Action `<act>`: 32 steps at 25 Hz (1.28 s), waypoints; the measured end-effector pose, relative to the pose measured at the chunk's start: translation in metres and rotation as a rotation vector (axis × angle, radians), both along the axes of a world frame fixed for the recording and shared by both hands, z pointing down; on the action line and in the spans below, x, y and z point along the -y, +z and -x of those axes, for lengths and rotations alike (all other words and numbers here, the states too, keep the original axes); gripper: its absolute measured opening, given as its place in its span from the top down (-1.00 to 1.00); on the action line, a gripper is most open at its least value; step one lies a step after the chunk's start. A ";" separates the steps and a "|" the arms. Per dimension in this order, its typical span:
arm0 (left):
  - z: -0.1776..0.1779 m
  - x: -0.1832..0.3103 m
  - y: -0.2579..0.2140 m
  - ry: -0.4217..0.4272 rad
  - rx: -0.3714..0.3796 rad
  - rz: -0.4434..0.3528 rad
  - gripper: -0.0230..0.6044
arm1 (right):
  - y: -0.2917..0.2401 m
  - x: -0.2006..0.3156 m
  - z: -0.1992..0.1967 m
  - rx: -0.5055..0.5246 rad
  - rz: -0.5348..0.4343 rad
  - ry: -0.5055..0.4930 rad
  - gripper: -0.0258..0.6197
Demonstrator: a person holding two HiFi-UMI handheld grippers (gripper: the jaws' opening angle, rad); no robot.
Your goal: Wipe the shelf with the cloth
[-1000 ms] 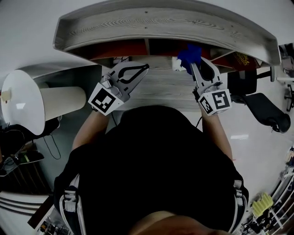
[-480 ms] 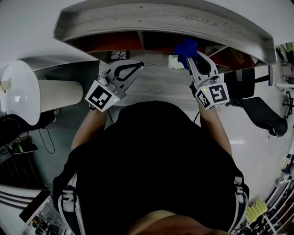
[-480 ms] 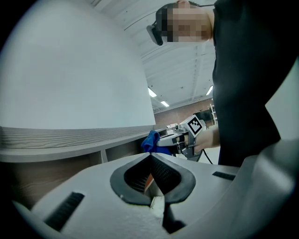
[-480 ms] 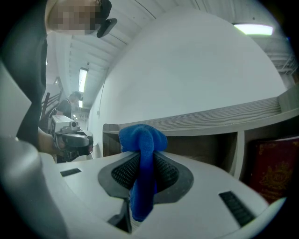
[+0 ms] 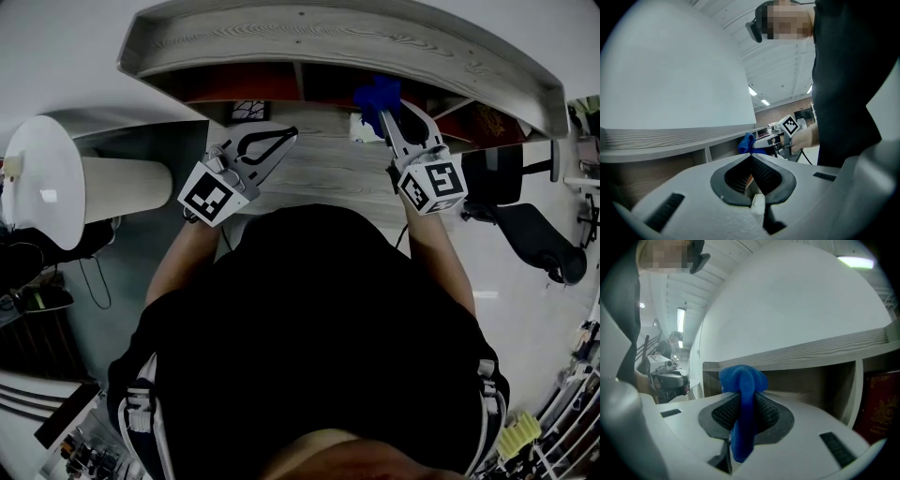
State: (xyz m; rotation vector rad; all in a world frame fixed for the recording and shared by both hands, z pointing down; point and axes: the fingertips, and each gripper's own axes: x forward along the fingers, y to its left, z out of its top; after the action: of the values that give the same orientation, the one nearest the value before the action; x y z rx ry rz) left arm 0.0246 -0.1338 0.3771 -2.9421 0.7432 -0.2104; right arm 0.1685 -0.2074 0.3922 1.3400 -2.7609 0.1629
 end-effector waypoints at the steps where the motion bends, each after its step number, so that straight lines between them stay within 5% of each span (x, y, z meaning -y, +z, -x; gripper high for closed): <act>1: 0.002 0.000 0.000 -0.002 -0.002 0.001 0.87 | 0.002 0.003 0.003 -0.007 0.004 -0.004 0.70; 16: 0.015 -0.006 0.015 0.060 -0.015 0.048 0.87 | 0.042 0.056 0.069 -0.120 0.060 -0.036 0.69; 24: 0.023 -0.009 0.020 0.113 0.003 0.004 0.87 | 0.092 0.094 0.093 -0.298 0.150 -0.028 0.69; 32: 0.045 -0.001 0.019 0.079 -0.021 0.056 0.87 | 0.138 0.122 0.096 -0.499 0.240 0.015 0.69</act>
State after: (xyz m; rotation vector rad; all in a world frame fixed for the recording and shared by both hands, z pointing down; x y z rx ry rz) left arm -0.0208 -0.1323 0.3959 -3.0240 0.6329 -0.1966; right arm 0.0728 -0.3290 0.5303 1.1509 -2.2395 0.1328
